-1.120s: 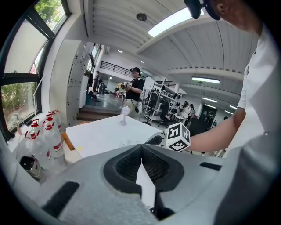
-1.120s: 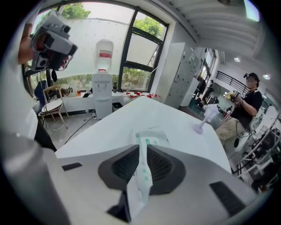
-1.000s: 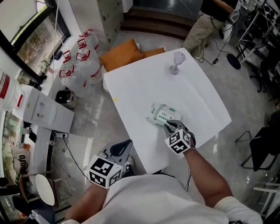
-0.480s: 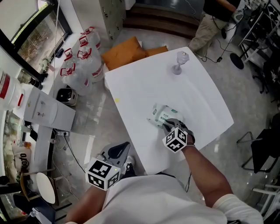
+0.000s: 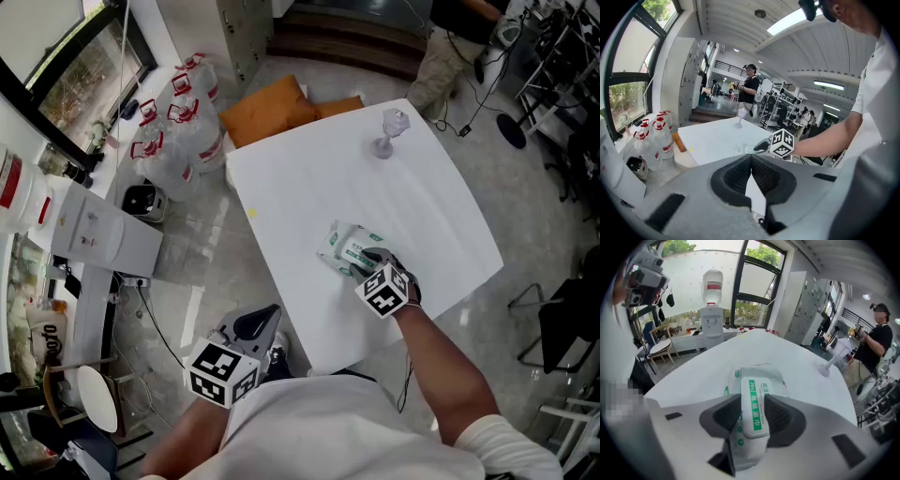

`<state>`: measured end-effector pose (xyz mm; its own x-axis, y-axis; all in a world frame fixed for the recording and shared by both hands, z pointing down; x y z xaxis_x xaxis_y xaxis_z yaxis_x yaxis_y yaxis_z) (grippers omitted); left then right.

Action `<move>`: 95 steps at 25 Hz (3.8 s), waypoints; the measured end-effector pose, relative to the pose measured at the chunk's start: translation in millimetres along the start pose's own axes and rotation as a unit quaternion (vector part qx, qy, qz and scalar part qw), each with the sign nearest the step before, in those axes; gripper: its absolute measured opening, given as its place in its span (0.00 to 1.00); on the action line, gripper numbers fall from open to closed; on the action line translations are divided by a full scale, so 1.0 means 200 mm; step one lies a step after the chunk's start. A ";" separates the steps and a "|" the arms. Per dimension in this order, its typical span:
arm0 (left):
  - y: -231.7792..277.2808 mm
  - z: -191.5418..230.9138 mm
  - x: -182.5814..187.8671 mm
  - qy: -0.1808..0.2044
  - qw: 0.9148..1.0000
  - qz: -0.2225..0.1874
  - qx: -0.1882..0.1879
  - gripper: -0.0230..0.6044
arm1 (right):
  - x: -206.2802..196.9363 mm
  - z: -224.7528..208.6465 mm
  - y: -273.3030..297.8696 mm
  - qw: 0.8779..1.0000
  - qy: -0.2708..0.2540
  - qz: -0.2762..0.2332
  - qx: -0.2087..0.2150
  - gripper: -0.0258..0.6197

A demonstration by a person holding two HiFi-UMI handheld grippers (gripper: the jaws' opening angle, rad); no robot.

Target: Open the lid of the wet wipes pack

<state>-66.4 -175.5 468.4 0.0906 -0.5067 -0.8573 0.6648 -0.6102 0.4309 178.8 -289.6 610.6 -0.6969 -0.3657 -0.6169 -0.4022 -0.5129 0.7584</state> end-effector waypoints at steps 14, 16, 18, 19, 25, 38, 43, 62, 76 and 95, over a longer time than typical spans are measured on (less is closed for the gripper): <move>0.00 -0.02 0.01 0.007 1.000 -0.004 -0.005 0.05 | -0.03 -0.09 -0.03 0.991 0.093 -0.031 0.089 0.20; 0.00 -0.03 0.01 0.008 1.000 -0.004 -0.005 0.05 | -0.03 -0.10 -0.03 0.990 0.093 -0.031 0.099 0.20; 0.00 -0.03 0.01 0.009 1.000 -0.004 -0.007 0.05 | -0.03 -0.11 -0.03 0.989 0.093 -0.030 0.109 0.19; 0.00 -0.03 0.02 0.009 1.000 -0.004 -0.007 0.05 | -0.03 -0.11 -0.03 0.988 0.095 -0.031 0.116 0.19; 0.00 -0.03 0.02 0.011 1.000 -0.003 -0.006 0.05 | -0.03 -0.15 -0.04 0.980 0.118 -0.035 0.159 0.18; 0.00 -0.03 0.03 0.012 1.000 -0.003 -0.009 0.05 | 0.01 -0.19 -0.09 0.980 0.124 -0.035 0.153 0.14; 0.02 -0.03 0.03 0.012 1.000 -0.004 -0.010 0.05 | 0.04 -0.28 -0.13 0.983 0.128 -0.050 0.119 0.10; 0.00 -0.05 0.01 0.006 1.000 0.000 -0.004 0.05 | -0.03 -0.45 -0.07 0.993 0.103 -0.037 -0.038 0.12; 0.00 -0.04 -0.04 -0.004 1.000 0.013 0.018 0.05 | -0.13 -0.52 0.17 0.993 0.115 0.013 -0.013 0.18; 0.04 -0.06 0.00 0.015 1.000 0.005 -0.012 0.05 | -0.05 -0.49 -0.01 0.992 0.116 -0.019 -0.047 0.16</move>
<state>-52.7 -172.8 469.4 0.1179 -0.4940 -0.8614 0.6820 -0.5903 0.4319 244.9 -361.2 595.7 -0.5221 -0.5080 -0.6851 -0.3614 -0.5958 0.7172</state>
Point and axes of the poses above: the fingertips, and each gripper's own axes: y forward along the fingers, z to its left, x out of its top, the point moved 7 cm from there along -y, backward along the fingers, and after that the axes turned 5 degrees about -z, right-handed, at the moved point
